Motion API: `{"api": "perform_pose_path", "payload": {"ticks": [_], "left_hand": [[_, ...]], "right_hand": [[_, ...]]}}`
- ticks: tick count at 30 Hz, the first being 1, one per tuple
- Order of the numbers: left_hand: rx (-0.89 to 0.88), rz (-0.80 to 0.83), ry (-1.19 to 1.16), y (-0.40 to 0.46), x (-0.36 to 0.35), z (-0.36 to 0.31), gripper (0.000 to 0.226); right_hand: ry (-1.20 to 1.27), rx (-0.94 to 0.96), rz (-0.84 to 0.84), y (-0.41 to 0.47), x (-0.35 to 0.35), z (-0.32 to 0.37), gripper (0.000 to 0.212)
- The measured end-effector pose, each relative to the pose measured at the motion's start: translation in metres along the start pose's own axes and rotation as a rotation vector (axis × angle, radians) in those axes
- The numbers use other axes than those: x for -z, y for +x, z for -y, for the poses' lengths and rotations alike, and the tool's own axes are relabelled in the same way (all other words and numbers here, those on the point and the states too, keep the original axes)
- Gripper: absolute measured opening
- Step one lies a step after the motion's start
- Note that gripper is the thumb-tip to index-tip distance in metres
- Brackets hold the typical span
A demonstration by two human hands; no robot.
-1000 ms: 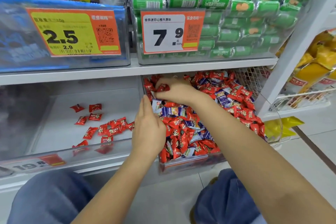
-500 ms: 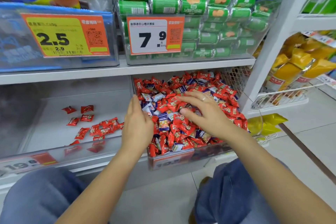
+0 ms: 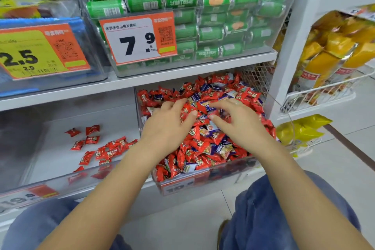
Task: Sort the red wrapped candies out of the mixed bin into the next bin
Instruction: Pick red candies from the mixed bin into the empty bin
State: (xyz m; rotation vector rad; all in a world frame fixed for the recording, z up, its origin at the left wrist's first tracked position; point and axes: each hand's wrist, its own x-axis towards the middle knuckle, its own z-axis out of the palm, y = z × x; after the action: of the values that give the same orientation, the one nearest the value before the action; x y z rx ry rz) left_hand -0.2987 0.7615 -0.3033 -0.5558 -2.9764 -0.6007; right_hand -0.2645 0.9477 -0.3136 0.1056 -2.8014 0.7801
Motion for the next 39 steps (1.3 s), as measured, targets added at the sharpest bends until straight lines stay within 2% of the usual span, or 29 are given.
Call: {"api": "perform_pose_path", "payload": {"ticks": [2, 4, 10, 14, 19, 23, 26, 29, 31, 34, 39], "left_hand": [[0.017, 0.106, 0.108, 0.010, -0.011, -0.003, 0.063], [0.021, 0.177, 0.120, 0.016, -0.022, -0.003, 0.066], [0.025, 0.230, -0.004, 0.031, -0.015, 0.002, 0.050], [0.015, 0.196, -0.125, 0.029, -0.001, 0.005, 0.038], [0.020, 0.071, -0.152, 0.027, 0.011, 0.015, 0.031], [0.037, -0.032, -0.099, 0.018, 0.023, 0.023, 0.036], [0.001, -0.030, -0.038, 0.010, 0.026, 0.024, 0.046], [-0.001, -0.010, -0.004, 0.008, 0.023, 0.029, 0.042], [0.002, -0.004, 0.006, 0.006, 0.020, 0.032, 0.033], [-0.026, -0.004, 0.055, 0.002, 0.016, 0.030, 0.025], [-0.044, 0.034, 0.208, 0.001, 0.006, 0.022, 0.030]], "right_hand": [[-0.061, -0.053, 0.060, -0.001, -0.005, -0.003, 0.038], [-0.032, -0.085, 0.076, 0.000, -0.008, -0.005, 0.040], [0.111, -0.085, -0.044, 0.007, -0.012, -0.006, 0.036], [0.219, -0.063, -0.160, 0.012, -0.011, -0.001, 0.036], [0.243, -0.068, -0.159, 0.020, -0.014, 0.010, 0.032], [0.038, -0.031, -0.091, 0.032, -0.016, 0.015, 0.035], [-0.113, -0.010, 0.057, 0.041, -0.020, 0.012, 0.036], [-0.225, 0.051, 0.204, 0.043, -0.029, 0.012, 0.051], [-0.260, 0.072, 0.219, 0.043, -0.034, 0.014, 0.053], [-0.225, 0.059, 0.142, 0.044, -0.037, 0.017, 0.043], [0.015, 0.065, -0.079, 0.038, -0.025, 0.017, 0.028]]}}
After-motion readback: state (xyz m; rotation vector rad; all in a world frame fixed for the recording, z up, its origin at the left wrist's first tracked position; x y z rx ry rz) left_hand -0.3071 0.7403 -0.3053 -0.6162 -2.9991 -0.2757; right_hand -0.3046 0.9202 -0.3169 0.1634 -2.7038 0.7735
